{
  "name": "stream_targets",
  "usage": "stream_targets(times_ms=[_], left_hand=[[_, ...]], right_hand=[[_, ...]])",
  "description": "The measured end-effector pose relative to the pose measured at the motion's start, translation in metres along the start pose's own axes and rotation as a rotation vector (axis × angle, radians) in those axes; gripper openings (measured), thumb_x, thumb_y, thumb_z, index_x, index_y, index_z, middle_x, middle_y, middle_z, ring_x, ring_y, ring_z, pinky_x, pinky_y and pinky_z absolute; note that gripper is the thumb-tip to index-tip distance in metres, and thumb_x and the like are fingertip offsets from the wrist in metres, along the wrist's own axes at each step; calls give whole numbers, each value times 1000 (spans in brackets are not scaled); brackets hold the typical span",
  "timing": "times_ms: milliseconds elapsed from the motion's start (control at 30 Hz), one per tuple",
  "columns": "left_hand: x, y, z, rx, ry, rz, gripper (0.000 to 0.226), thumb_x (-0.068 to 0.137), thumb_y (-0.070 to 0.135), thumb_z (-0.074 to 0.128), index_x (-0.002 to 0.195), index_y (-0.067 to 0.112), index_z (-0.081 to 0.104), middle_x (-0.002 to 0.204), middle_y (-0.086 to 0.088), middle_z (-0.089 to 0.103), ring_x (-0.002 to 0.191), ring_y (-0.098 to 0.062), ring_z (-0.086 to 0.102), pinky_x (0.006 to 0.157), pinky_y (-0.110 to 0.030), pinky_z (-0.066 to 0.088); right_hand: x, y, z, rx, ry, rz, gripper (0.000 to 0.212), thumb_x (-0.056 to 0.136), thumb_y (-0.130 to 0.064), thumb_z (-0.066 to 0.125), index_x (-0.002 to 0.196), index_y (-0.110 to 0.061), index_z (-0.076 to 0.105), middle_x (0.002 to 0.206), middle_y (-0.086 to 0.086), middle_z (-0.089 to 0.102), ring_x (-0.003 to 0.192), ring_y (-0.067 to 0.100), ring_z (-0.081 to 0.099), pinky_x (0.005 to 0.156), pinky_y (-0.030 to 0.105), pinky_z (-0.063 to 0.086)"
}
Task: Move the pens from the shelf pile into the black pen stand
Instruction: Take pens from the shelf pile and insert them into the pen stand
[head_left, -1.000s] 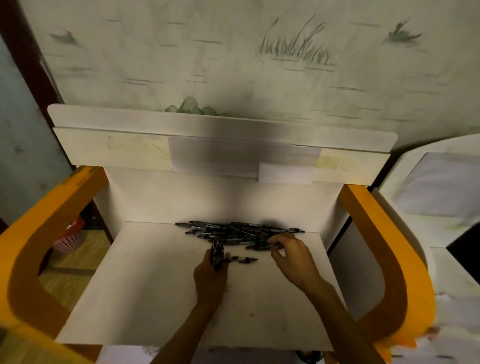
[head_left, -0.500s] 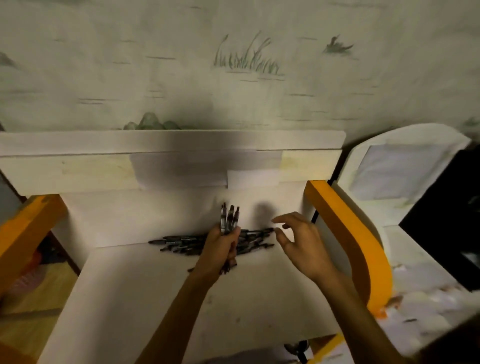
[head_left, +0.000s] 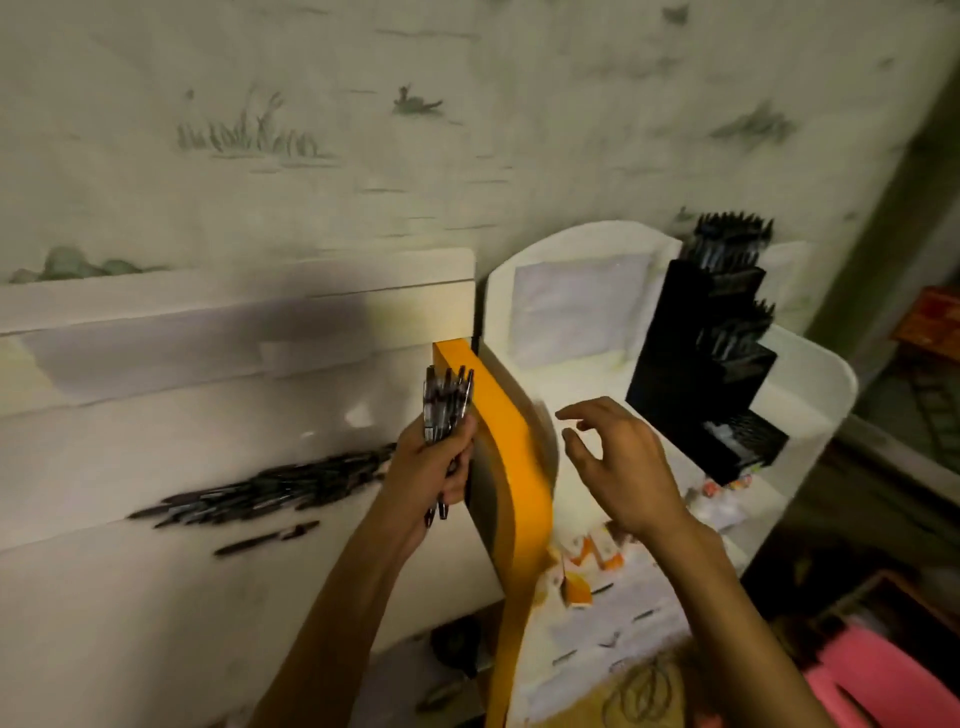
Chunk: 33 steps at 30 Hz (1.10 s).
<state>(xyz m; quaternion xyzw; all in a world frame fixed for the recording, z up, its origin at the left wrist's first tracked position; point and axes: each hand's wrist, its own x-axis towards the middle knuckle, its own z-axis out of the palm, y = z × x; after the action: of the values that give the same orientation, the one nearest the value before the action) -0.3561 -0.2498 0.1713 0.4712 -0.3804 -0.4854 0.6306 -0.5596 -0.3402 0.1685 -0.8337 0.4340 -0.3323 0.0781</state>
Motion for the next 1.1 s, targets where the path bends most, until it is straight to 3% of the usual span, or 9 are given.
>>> stream_targets(times_ms=[300, 467, 567, 667, 767, 867, 1100], left_hand=[[-6, -46, 164, -99, 19, -72, 20, 99, 15, 56, 80, 8, 56, 69, -5, 53, 39, -6, 39, 35, -17, 30], [-11, -69, 231, -26, 123, -21, 19, 97, 27, 62, 105, 10, 63, 75, -3, 69, 43, -14, 51, 42, -23, 43], [-5, -85, 257, -45, 123, -35, 26, 96, 29, 63, 115, 11, 59, 76, -4, 68, 45, -14, 49, 45, -25, 43], [10, -98, 278, -2, 126, -43, 28, 97, 28, 63, 114, 6, 57, 76, -6, 66, 45, -14, 42, 39, -23, 37], [26, -111, 300, -8, 123, -84, 22, 98, 24, 61, 106, 3, 57, 76, -10, 62, 43, -13, 39, 35, -21, 35], [47, -124, 323, -56, 141, -130, 21, 100, 23, 58, 94, 3, 59, 73, -16, 49, 41, -15, 36, 33, -20, 35], [117, -157, 366, -33, 234, -113, 26, 97, 29, 61, 105, 5, 67, 74, -5, 57, 54, -13, 45, 45, -25, 36]], right_hand=[[-64, 117, -90, 18, 27, 89, 21, 92, -22, 63, 111, -27, 69, 116, -8, 65, 95, 7, 64, 76, 20, 47], [-85, 179, -126, 7, 34, 147, 20, 90, -22, 64, 108, -28, 69, 110, -8, 67, 81, 7, 64, 70, 20, 45], [-88, 208, -140, 19, 40, 149, 20, 91, -23, 62, 110, -28, 69, 112, -9, 67, 84, 8, 64, 75, 29, 52], [-86, 237, -148, 26, 47, 147, 20, 92, -22, 60, 108, -29, 69, 110, -11, 66, 87, 6, 63, 77, 28, 53], [-80, 270, -151, 38, 37, 153, 21, 91, -22, 59, 108, -31, 69, 113, -11, 66, 94, 9, 63, 82, 32, 53], [-71, 302, -153, 33, 17, 165, 20, 91, -22, 60, 107, -33, 69, 113, -10, 66, 96, 10, 62, 81, 27, 52], [-19, 362, -149, 96, -47, 167, 17, 91, -20, 62, 103, -29, 70, 101, -12, 67, 86, 5, 62, 78, 25, 53]])
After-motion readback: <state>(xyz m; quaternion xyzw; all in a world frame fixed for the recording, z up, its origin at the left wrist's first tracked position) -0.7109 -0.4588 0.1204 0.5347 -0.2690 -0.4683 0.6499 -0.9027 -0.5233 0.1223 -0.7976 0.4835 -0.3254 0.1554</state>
